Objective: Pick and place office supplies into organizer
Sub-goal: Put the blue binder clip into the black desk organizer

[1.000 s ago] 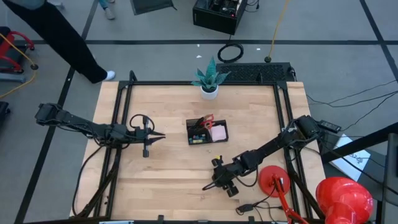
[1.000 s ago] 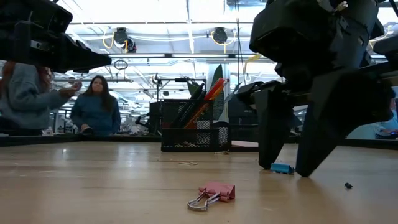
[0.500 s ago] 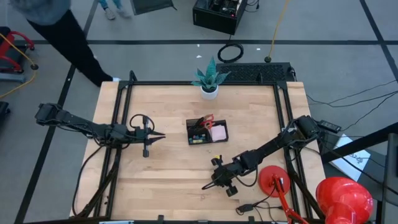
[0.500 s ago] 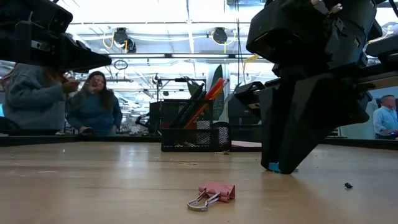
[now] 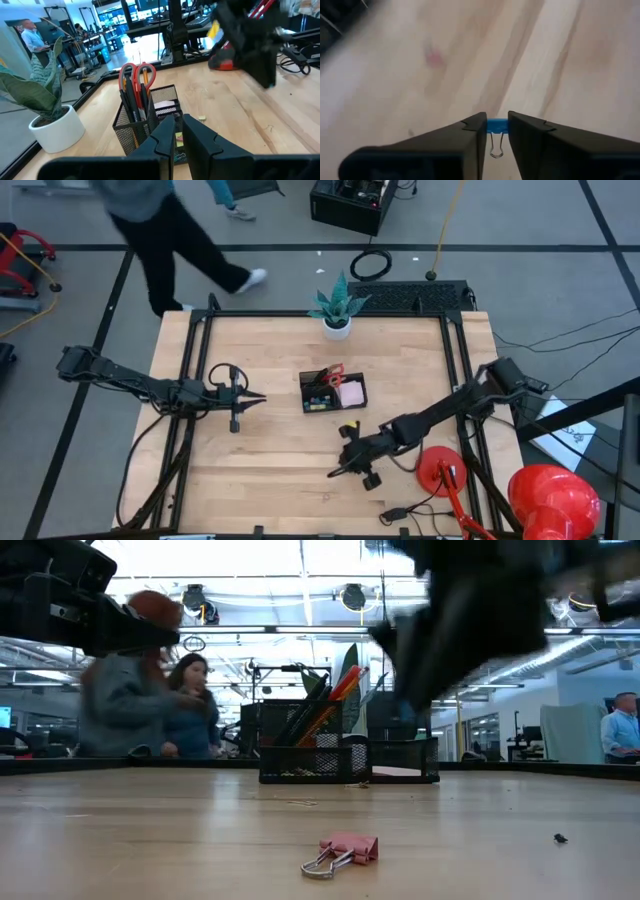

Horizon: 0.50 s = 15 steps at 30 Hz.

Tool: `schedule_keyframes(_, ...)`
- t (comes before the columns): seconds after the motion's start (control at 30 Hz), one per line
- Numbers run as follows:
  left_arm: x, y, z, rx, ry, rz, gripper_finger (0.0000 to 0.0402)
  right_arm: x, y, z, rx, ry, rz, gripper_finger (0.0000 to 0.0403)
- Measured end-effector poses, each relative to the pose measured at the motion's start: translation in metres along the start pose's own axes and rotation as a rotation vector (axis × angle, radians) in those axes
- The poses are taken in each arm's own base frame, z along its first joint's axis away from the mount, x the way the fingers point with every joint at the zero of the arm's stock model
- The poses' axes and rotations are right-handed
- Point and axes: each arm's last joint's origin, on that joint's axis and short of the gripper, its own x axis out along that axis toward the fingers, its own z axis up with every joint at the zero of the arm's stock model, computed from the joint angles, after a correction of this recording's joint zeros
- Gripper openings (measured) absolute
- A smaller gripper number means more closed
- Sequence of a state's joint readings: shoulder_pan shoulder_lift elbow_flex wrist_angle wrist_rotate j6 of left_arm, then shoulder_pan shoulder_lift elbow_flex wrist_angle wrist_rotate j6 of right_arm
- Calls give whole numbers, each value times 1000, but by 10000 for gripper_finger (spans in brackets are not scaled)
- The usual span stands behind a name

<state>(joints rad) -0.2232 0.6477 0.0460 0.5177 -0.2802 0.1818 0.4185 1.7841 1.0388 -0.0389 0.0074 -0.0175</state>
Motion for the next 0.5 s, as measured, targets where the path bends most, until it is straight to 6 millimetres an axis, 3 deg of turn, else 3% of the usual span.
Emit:
schedule_keyframes(0.13,0,0,0,0,-1,1,42,-22,-5,21,-45,-103,-97,58)
schedule_keyframes(0.3,0,0,0,-2,-3,2,42,-38,-26,46,-36,-313,-291,64)
schedule_keyframes(0.5,0,0,0,-3,-2,2,42,-40,-64,46,10,-351,-379,63)
